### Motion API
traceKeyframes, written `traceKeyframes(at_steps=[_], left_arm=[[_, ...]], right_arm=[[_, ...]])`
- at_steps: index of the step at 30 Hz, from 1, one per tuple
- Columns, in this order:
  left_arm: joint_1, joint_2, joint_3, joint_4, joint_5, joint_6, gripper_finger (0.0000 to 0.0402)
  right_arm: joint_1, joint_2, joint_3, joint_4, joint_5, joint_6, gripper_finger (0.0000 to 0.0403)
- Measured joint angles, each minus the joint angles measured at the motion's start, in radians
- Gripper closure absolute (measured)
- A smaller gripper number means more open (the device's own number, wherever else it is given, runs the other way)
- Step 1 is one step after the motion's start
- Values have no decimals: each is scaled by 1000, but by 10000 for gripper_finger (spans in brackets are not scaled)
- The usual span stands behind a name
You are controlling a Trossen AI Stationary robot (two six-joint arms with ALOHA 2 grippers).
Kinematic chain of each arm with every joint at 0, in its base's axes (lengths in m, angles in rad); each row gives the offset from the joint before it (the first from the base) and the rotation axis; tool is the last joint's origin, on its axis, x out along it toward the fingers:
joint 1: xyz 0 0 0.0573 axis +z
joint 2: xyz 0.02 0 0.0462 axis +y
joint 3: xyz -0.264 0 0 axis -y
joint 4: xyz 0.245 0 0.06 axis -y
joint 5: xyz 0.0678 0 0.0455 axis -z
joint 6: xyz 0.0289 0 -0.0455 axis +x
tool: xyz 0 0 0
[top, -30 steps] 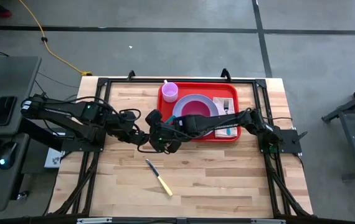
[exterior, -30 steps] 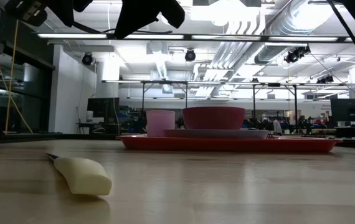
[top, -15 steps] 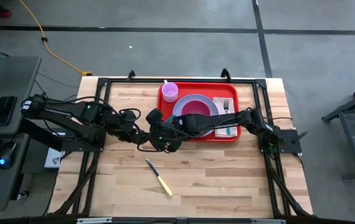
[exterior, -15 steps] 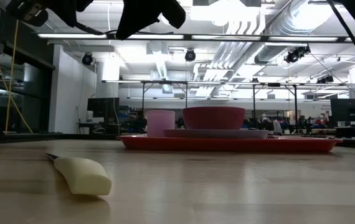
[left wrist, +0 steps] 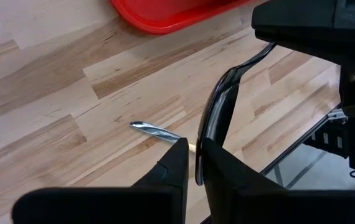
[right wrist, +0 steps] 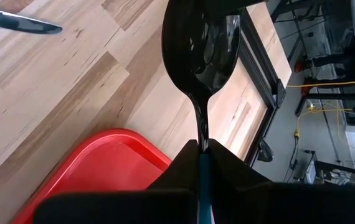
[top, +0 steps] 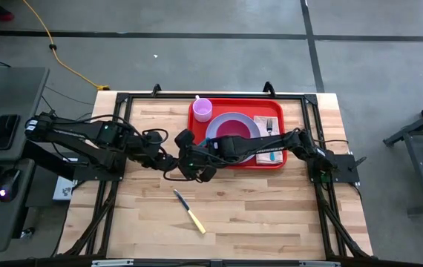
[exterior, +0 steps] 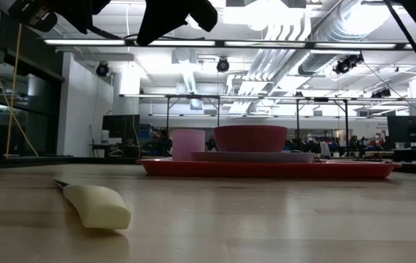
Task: Set up tray
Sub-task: Put the blue spoon on top of the napkin to the right of the purple plate in the red tray
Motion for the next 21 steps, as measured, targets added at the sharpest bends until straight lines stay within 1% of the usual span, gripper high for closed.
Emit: traceKeyframes(at_steps=[10,21], left_arm=[[0,-32,0,-5,-53,10,324],[0,-86,0,-76,-137,11,323]], right_arm=[[-8,0,0,-54,0,38,403],[-77,0,0,-173,26,208,403]])
